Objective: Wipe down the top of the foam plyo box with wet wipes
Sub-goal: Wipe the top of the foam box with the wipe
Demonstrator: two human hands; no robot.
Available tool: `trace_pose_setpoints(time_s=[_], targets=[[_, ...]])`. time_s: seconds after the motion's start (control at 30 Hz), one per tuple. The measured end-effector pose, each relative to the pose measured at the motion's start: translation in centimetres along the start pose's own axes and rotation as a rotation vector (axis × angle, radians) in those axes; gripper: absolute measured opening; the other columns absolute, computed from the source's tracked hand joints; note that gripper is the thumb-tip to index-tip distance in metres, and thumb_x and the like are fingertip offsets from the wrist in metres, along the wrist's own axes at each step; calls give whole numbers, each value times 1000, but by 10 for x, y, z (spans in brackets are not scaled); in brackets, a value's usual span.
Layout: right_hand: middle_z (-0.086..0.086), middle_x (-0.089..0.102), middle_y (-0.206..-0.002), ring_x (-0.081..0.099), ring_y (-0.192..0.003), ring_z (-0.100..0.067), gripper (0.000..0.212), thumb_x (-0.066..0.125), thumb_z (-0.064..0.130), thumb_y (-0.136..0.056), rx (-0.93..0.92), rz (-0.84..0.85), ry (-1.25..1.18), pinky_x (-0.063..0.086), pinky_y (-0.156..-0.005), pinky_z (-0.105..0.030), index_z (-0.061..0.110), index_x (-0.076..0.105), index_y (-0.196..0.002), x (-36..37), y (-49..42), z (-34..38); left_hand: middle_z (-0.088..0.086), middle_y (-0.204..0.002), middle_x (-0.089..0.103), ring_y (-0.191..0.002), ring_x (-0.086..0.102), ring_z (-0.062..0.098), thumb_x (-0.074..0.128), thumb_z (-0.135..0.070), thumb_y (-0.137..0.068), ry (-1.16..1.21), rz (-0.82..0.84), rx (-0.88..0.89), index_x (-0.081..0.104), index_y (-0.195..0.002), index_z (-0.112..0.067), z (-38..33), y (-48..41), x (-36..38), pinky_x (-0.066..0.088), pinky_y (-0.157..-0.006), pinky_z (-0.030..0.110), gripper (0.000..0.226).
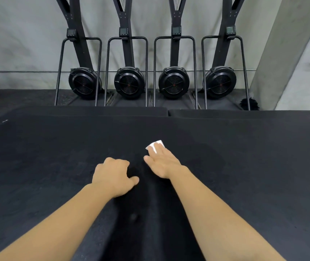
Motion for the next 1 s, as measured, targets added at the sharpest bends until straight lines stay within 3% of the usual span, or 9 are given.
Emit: trace_pose_setpoints(time_s=[0.1, 0.17, 0.27, 0.33, 0.47, 0.57, 0.67, 0.83, 1.0], targets=[[8, 25, -151, 34, -132, -23, 51, 30, 45, -101, 112, -40, -2, 32, -111, -39, 29, 31, -149, -24, -5, -53, -1, -121, 58, -121, 46, 21, 53, -53, -90, 23, -78, -2, 56, -128, -19, -9, -24, -2, 39, -95, 31, 51], [7, 26, -151, 36, -131, -24, 50, 31, 45, -100, 198, -72, 2, 33, -110, -40, 29, 33, -148, -41, -4, -91, 0, -134, 51, -132, 36, 22, 46, -53, -94, 11, -96, 22, 50, -133, -19, -17, -42, 4, 35, -102, 35, 52], [4, 26, -152, 37, -130, -26, 50, 29, 43, -101, 281, -91, 24, 32, -111, -42, 26, 34, -148, -59, -4, -130, 6, -158, 23, -148, 13, 25, 32, -52, -100, 13, -73, 43, 29, -149, -19, -26, -66, 17, 19, -116, 40, 59], [1, 22, -156, 32, -135, -27, 52, 27, 43, -103, 318, -83, 47, 29, -114, -42, 24, 29, -152, -62, -7, -141, 8, -161, 13, -149, 6, 25, 25, -49, -102, 9, -74, 54, 20, -153, -17, -29, -80, 24, 10, -119, 40, 60], [-4, 13, -160, 16, -146, -24, 60, 24, 45, -103, 381, -111, 69, 16, -120, -38, 18, 17, -157, -55, -12, -133, 9, -161, 13, -149, 5, 25, 16, -45, -103, -3, -140, 38, 17, -153, -13, -30, -106, 25, 7, -120, 42, 59], [-3, 14, -159, 16, -144, -23, 61, 25, 45, -102, 323, -111, 44, 15, -119, -36, 18, 17, -157, -41, -17, -101, 4, -163, 4, -150, -4, 21, 10, -45, -104, -11, -122, 0, 7, -155, -15, -23, -117, 36, 1, -121, 42, 60], [1, 11, -158, 19, -143, -23, 61, 28, 47, -101, 223, -84, 4, 19, -119, -38, 21, 17, -156, -24, -24, -64, -1, -163, 7, -150, -2, 17, 8, -45, -102, -9, -176, -13, 9, -155, -18, -20, -118, 45, 1, -121, 44, 59], [0, 19, -159, 17, -146, -17, 55, 23, 44, -103, 62, 33, -82, 19, -120, -40, 20, 32, -151, -5, -43, -9, 0, -163, 2, -150, -5, 17, 14, -36, -103, -57, -184, 6, 4, -155, -17, -19, -118, 49, -1, -120, 49, 56], [9, 30, -145, 37, -129, -18, 47, 27, 43, -102, 10, -9, -45, 32, -107, -35, 28, 38, -145, -21, -50, -26, -4, -162, 8, -149, -2, 15, 7, -40, -102, -35, -210, -1, 10, -154, -20, -19, -118, 50, -4, -118, 53, 56]])
Point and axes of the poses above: each hand's wrist, its own y-axis away from the middle knuckle, its own x-axis out of the palm, z = x × y, the point moved 8 cm from there along -y, towards the middle knuckle
